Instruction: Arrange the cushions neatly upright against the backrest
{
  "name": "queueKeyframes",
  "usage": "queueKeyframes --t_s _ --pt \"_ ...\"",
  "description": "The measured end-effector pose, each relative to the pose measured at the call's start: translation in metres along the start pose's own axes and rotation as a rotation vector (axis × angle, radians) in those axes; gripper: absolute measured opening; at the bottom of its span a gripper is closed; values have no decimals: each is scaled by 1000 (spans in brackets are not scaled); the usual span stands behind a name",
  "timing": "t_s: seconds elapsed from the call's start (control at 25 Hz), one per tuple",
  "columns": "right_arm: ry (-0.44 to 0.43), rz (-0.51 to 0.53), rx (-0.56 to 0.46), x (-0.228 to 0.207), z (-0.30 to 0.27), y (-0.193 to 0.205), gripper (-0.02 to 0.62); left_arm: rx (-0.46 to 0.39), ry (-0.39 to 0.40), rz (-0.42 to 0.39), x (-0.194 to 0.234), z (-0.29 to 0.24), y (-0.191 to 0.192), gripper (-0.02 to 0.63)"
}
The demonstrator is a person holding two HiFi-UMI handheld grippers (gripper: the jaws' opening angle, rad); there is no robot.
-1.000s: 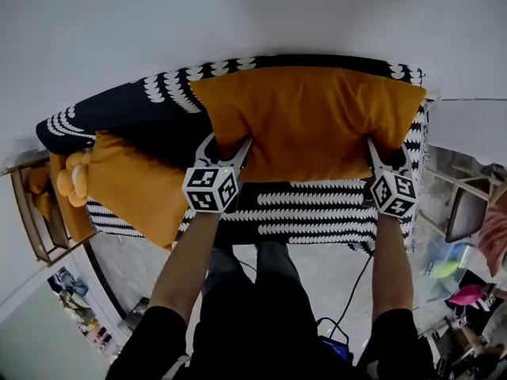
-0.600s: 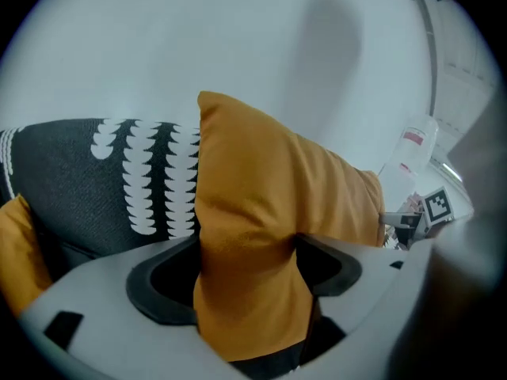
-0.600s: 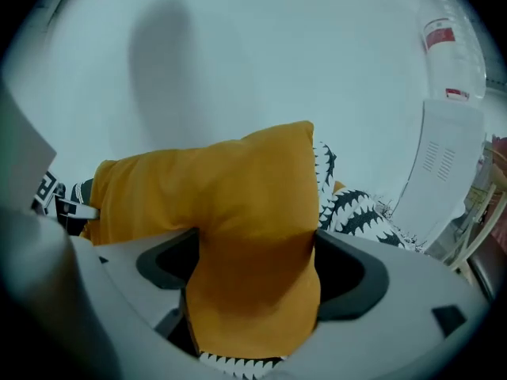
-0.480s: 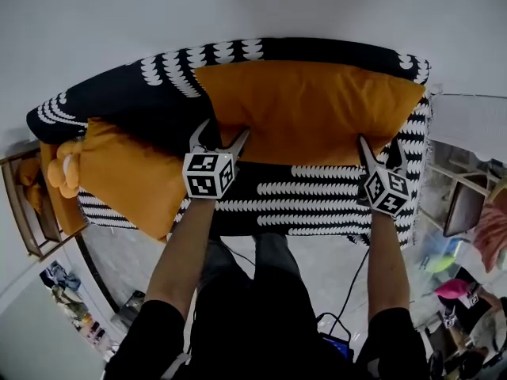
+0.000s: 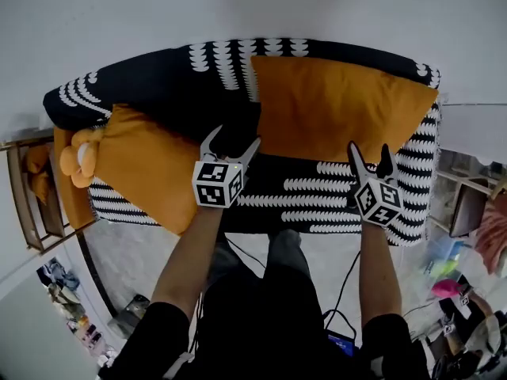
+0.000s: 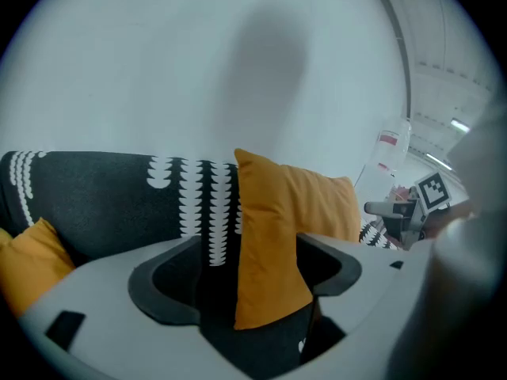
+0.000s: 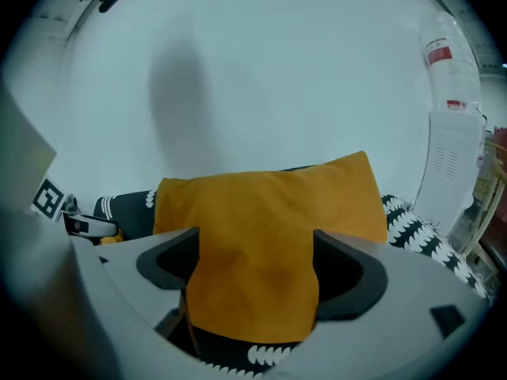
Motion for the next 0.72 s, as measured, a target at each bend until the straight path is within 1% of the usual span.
queueKeyframes --t_s 0.08,0.2,0.36,0.56,0.72 --pt "-14 11 7 32 8 5 440 -8 -18 5 26 26 0 383" --pt "-53 31 28 86 13 13 440 -13 -60 34 71 67 1 383" --pt "-118 19 54 175 10 34 440 -21 -113 38 140 126 2 383" --pt "-275 41 112 310 -20 64 440 -36 -226 69 237 217 10 383" --pt "-399 88 137 424 -41 75 440 -50 -327 109 316 292 16 383"
Point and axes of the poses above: the fingertips, and each gripper's own axes: z backward along the fingers, x to its left, y out of its underside, the point moved 9 cm from there along z, backward along the fingers, and after that the axes turned 11 degrees about -x, right-handed, at the moved point
